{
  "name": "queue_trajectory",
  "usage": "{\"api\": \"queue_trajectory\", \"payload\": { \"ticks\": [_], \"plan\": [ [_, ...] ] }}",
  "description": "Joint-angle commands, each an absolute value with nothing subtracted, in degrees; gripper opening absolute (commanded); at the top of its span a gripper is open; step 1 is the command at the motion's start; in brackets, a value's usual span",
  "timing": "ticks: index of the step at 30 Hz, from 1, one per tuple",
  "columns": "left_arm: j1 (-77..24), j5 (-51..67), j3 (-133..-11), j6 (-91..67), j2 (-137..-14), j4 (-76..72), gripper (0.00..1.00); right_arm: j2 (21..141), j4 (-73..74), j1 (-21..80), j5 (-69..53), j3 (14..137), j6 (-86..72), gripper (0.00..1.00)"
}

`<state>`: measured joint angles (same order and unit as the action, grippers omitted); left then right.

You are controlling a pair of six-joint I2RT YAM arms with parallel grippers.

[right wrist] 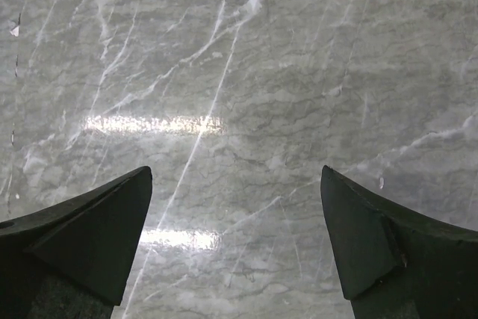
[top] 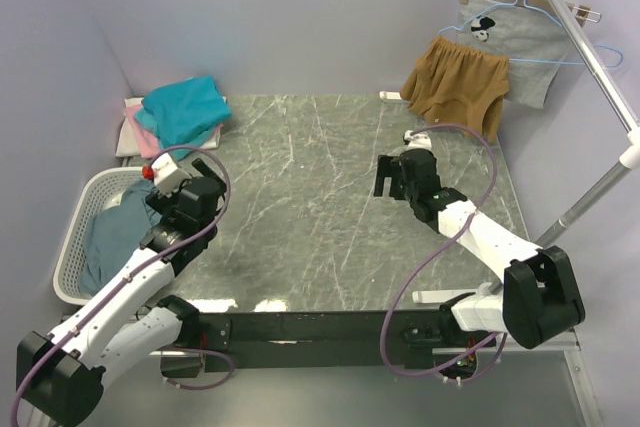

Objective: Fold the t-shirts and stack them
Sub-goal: Grab crumpled tshirt from bin with the left arm

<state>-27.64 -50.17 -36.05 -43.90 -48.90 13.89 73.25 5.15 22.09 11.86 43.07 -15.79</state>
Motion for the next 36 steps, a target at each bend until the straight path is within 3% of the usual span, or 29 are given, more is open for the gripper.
{"api": "queue_trajectory", "payload": {
  "ticks": [1, 20, 27, 36],
  "plan": [
    [-27.86, -54.94, -39.02, -54.66, -49.65, 25.22, 0.99, 74.26, 5.53, 22.15, 12.48, 47.71, -15.47, 1.00],
    [-18.98, -51.93, -40.17, -85.16, -52.38, 55.81, 0.99, 64.61, 11.78, 22.15, 17.05, 43.51, -13.62, 1.00],
    [-12.76, -59.50, -46.31, -75.59, -59.32, 50.45, 0.99, 66.00, 10.55, 22.15, 15.21, 44.12, -13.54, 1.00],
    [-0.09, -46.50, -42.19, -64.69, -63.10, 35.08, 0.99, 68.38, 12.04, 22.15, 14.95, 45.97, -12.92, 1.00]
  ]
}}
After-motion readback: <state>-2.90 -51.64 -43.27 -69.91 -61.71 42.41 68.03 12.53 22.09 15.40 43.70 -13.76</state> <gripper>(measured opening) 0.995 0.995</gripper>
